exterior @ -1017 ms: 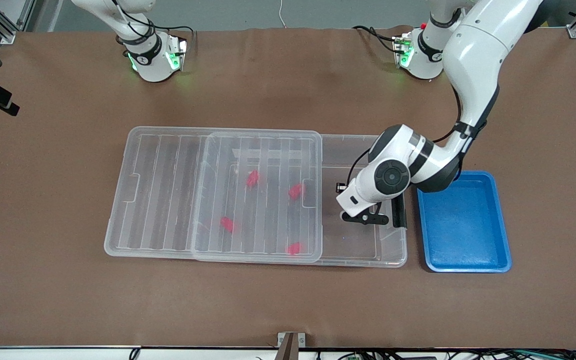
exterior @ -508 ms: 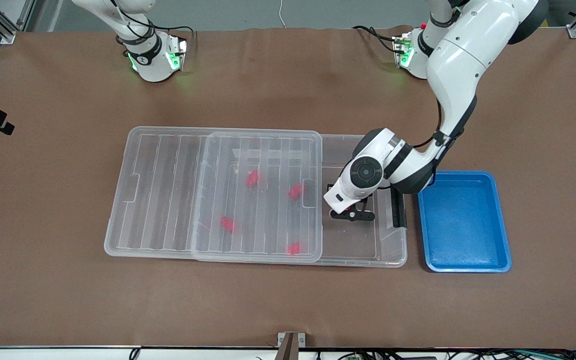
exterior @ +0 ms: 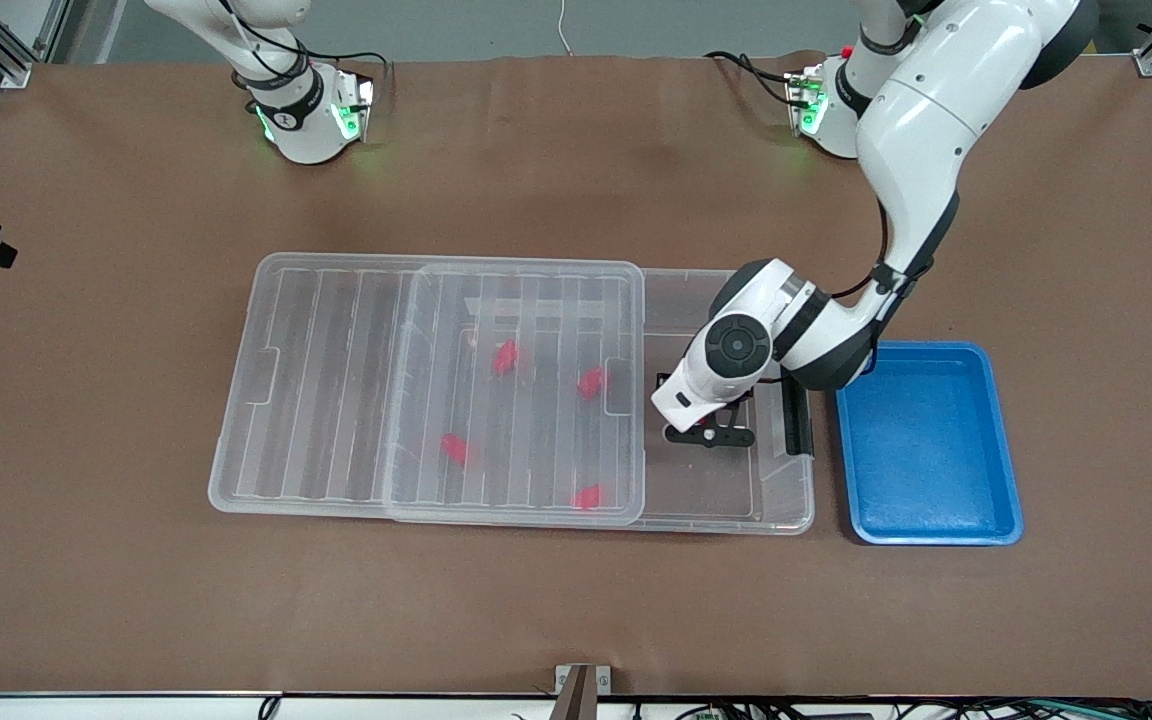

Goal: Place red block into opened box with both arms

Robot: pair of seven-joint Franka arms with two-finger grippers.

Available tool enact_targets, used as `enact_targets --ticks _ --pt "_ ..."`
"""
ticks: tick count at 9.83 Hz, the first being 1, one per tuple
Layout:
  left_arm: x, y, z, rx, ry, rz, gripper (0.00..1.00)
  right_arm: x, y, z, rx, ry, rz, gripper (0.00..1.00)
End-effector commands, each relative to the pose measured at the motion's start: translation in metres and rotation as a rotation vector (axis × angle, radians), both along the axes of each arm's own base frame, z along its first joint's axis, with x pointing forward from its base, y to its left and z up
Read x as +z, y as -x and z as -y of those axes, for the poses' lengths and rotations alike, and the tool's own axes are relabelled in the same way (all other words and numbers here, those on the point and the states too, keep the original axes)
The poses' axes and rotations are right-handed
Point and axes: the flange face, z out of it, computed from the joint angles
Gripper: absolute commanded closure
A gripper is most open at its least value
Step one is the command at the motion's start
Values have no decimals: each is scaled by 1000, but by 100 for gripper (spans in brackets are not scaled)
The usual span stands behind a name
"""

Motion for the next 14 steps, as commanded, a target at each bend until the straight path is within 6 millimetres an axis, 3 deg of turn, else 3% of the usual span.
enact_targets --ticks 1,4,5,6,7,9,11,12,13,14 --pt "55 1 -8 11 -40 44 0 0 6 3 0 -9 0 0" --pt "162 -22 -17 65 -21 74 0 -2 5 0 21 0 -10 0" --pt "193 -28 -21 81 -25 79 0 -17 -3 1 31 1 -34 0" --pt "219 -31 -42 111 -53 75 0 -53 -14 -2 141 -17 -100 23" --pt "249 -37 -75 160 -58 102 0 -102 -26 -2 196 -37 -117 62" --pt "304 -28 -104 203 -75 160 0 -193 -39 -12 272 -42 -114 100" --pt "330 -14 -116 220 -105 151 0 -251 -40 -30 315 -46 -134 100" --pt "337 -7 -119 220 -114 132 0 -268 -34 -39 328 -51 -147 100" --pt "349 -6 -136 220 -111 120 0 -276 -32 -55 352 -54 -157 100" --pt "372 0 -150 206 -69 133 0 -280 -32 -63 366 -55 -163 100"
